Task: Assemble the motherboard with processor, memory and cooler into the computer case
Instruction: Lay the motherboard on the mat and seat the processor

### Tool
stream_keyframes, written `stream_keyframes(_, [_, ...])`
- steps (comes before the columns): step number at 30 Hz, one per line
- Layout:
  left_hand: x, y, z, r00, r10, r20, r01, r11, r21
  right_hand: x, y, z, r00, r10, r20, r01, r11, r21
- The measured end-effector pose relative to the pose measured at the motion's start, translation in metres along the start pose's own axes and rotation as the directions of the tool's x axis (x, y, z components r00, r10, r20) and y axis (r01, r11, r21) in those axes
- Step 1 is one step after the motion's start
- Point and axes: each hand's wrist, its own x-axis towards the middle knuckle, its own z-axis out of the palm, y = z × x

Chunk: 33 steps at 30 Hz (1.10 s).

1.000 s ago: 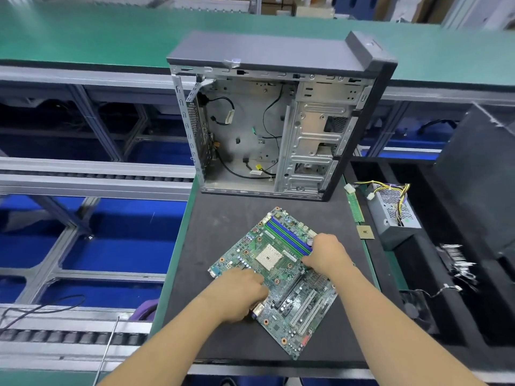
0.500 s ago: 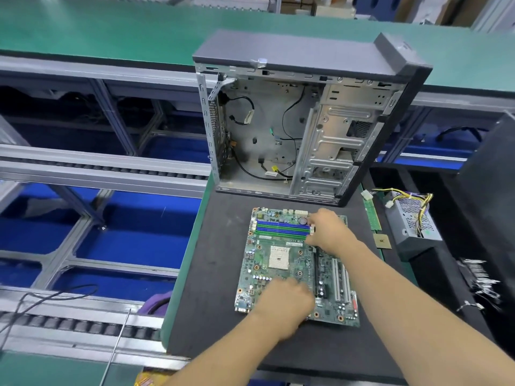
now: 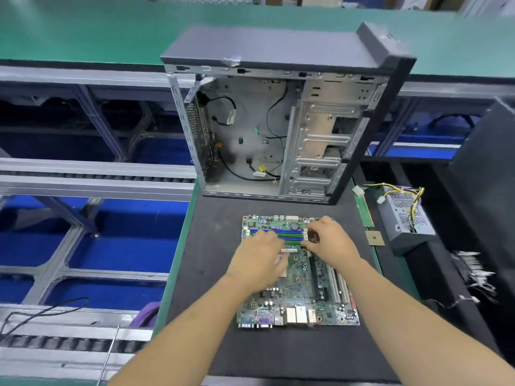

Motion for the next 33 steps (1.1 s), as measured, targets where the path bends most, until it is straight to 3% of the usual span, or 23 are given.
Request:
stream_keyframes(2, [0.013,-0.020,-0.002,0.988,-0.148,-0.047,0.150,0.987,0.055,-0.002,0.001,0.001,1.000,-0.005,0.001,0.005,1.000,-0.005])
stream_keyframes(5, [0.020,-0.037,0.002,0.961,-0.277,0.024,0.273,0.957,0.103,-0.004,-0.001,0.004,1.000,-0.014,-0.007,0.013,0.999,-0.030])
stream_keyframes(11, [0.014,-0.046,0.017,0.939,-0.335,0.075,0.328,0.940,0.092,-0.001,-0.008,0.009,0.999,0.016,-0.036,-0.018,0.998,-0.060])
stream_keyframes(17, [0.013,-0.052,0.018,0.926,-0.370,0.077,0.370,0.929,0.024,-0.003,-0.010,0.009,0.998,0.064,-0.020,-0.063,0.997,0.041])
stream_keyframes(21, [0.013,-0.055,0.021,0.904,-0.423,0.068,0.428,0.900,-0.088,-0.003,-0.013,0.007,0.980,0.157,-0.126,-0.136,0.978,0.160])
stream_keyframes(24, [0.014,-0.057,0.021,0.842,-0.534,0.076,0.525,0.780,-0.340,-0.002,-0.009,0.003,0.928,0.335,-0.166,-0.309,0.937,0.166])
stream_keyframes(27, [0.018,-0.058,0.019,0.770,-0.630,0.097,0.578,0.625,-0.525,-0.002,-0.002,0.001,0.874,0.478,-0.088,-0.460,0.872,0.169])
stream_keyframes(30, [0.026,-0.055,0.015,0.706,-0.686,0.177,0.613,0.466,-0.638,-0.001,0.003,0.002,0.853,0.521,-0.022,-0.498,0.827,0.260])
stream_keyframes(33, [0.032,-0.050,0.013,0.681,-0.698,0.223,0.610,0.371,-0.700,0.002,0.006,0.001,0.839,0.544,-0.004,-0.512,0.793,0.331])
